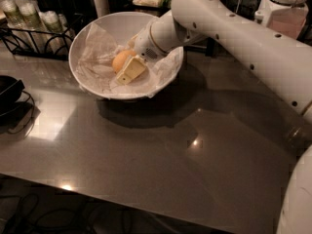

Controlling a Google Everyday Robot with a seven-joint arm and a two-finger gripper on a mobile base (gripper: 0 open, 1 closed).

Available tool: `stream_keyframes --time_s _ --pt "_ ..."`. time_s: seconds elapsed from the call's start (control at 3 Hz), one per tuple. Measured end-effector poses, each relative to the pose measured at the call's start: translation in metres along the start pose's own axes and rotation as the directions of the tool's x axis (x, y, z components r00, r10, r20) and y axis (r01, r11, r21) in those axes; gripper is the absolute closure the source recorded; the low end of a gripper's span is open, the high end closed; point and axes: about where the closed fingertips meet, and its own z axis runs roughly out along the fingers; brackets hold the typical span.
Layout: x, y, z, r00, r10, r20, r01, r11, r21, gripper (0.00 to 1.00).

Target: Pick orange from white bowl

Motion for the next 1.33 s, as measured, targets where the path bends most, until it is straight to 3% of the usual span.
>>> stream_keyframes --time_s 0.67,1.33 --pt "0.0238 -0.0078 0.0001 0.997 0.013 -0.073 -0.01 0.999 0.044 0.14" --pt "0.0244 -0.0105 0.0044 0.997 0.002 -0.082 0.002 0.9988 0.048 0.13"
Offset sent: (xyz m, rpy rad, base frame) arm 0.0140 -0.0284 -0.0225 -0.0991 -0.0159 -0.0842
